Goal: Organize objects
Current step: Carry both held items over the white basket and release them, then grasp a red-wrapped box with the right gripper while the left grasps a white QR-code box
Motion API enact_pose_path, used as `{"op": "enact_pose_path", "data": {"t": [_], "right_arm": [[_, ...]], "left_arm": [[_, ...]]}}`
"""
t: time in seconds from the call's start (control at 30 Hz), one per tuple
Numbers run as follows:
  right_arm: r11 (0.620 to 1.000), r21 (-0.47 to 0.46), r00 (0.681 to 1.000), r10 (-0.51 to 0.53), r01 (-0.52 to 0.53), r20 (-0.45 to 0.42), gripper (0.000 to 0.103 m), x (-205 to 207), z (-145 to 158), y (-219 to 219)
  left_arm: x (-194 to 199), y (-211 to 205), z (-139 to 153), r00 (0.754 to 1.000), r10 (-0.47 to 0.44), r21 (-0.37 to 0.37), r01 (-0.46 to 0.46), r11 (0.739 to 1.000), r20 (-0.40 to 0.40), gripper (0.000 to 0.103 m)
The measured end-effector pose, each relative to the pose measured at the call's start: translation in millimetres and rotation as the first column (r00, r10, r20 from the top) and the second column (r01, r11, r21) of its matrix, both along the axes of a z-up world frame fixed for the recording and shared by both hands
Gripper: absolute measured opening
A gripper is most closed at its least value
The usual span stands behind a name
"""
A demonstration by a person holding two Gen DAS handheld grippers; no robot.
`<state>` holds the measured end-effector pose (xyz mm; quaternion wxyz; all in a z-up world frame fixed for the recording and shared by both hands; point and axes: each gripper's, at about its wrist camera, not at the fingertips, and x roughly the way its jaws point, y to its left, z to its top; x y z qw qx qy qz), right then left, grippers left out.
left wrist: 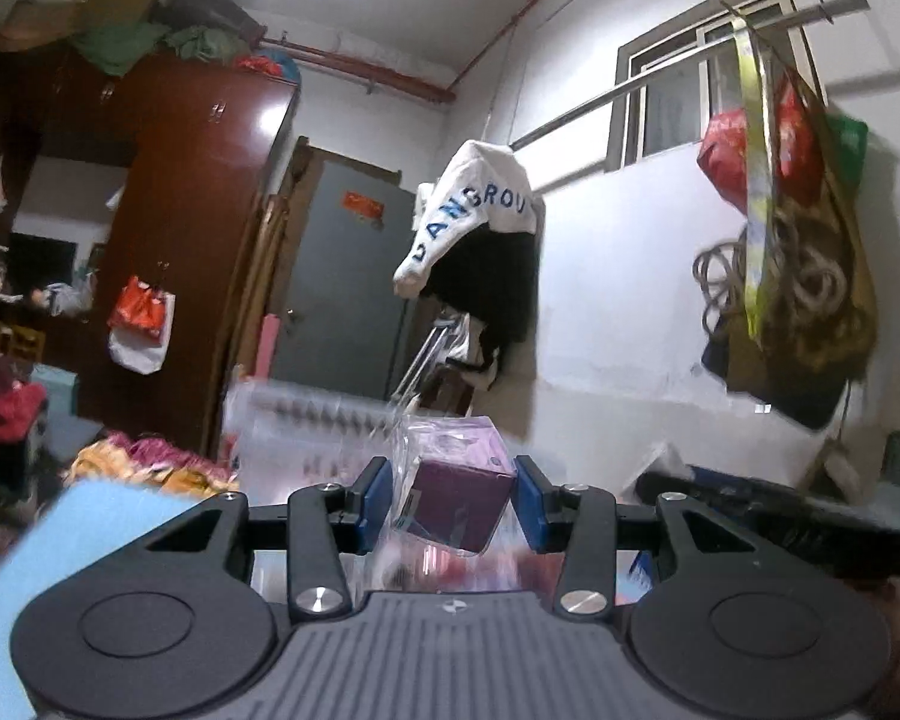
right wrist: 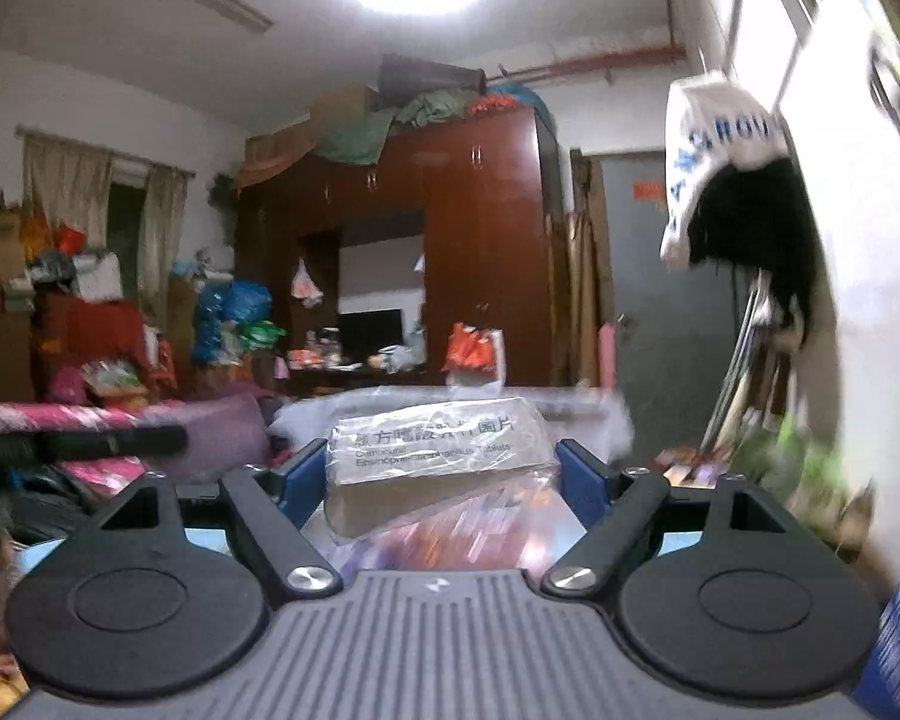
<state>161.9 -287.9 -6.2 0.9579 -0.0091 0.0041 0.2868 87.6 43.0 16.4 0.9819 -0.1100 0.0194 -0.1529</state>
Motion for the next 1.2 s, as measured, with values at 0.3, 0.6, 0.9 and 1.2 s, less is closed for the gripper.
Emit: {"op": "enact_pose_path", "data": {"t": [0.3, 0.6, 0.9, 1.2], "right_arm": [[0.998, -0.033, 0.993, 0.04, -0.044, -0.107, 0.082, 104, 55, 36], [0.999, -0.028, 0.99, 0.026, -0.03, -0.139, 0.103, 77, 25, 18], [0.998, -0.059, 0.99, -0.005, -0.003, -0.139, 0.103, 23, -42, 6], [0.988, -0.151, 0.991, -0.039, 0.019, -0.129, 0.103, 25, -41, 35]], "left_arm": [[123, 2, 66, 0.991, 0.007, 0.018, -0.004, 1.0, -0.131, 0.047], [100, 16, 31, 0.992, -0.009, 0.025, 0.012, 1.0, -0.124, 0.08], [9, 19, -50, 0.992, 0.038, -0.011, -0.039, 0.999, -0.117, 0.081], [5, -5, -62, 0.985, 0.138, 0.162, -0.12, 0.979, -0.107, 0.081]]}}
